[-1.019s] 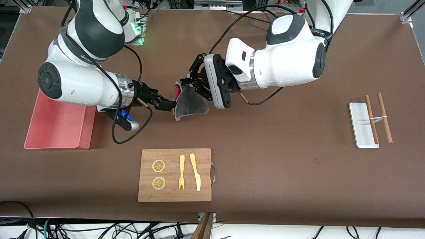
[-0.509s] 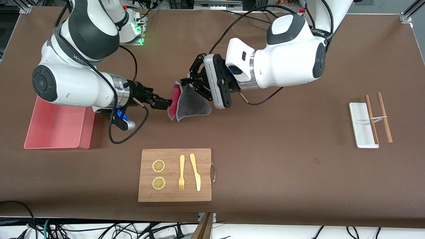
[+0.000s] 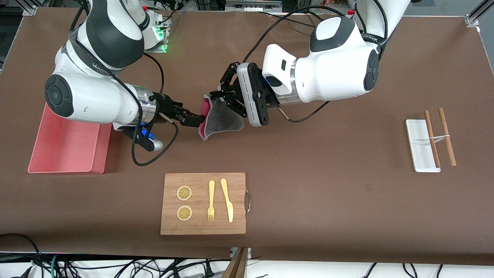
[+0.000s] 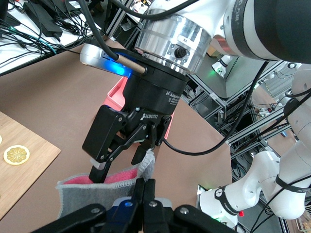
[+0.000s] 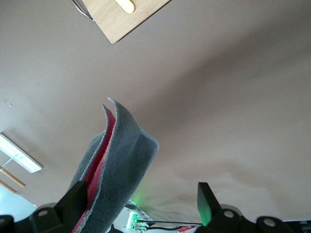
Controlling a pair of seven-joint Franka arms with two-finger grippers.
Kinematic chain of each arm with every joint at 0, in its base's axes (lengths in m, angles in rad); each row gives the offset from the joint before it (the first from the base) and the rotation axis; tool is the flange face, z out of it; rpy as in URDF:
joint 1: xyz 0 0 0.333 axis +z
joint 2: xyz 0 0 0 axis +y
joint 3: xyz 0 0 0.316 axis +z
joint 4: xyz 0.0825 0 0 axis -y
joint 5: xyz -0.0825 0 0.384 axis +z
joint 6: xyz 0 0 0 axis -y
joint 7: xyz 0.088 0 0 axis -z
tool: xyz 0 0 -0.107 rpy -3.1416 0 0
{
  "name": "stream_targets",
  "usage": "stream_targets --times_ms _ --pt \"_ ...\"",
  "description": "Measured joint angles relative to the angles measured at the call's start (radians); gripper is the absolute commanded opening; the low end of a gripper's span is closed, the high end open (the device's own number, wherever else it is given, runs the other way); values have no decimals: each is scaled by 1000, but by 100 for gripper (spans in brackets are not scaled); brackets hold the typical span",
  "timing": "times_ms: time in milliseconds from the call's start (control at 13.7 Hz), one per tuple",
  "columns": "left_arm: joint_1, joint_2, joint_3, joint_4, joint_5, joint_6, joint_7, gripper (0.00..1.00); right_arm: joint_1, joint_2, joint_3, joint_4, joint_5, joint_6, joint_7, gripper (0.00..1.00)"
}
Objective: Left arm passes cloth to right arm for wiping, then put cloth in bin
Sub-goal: 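Close the right gripper on the cloth edge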
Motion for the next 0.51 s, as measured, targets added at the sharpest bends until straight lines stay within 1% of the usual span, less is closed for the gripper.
stream_targets --times_ms 291,364,437,509 --pt "0 0 0 0 0 0 0 0 2 12 3 -3 7 11 0 100" --pt "1 0 0 0 0 0 0 0 2 15 4 -4 8 12 0 96" --pt "1 0 0 0 0 0 0 0 2 17 8 -7 9 16 0 72" --pt "1 0 0 0 0 0 0 0 2 19 14 -10 10 23 0 40"
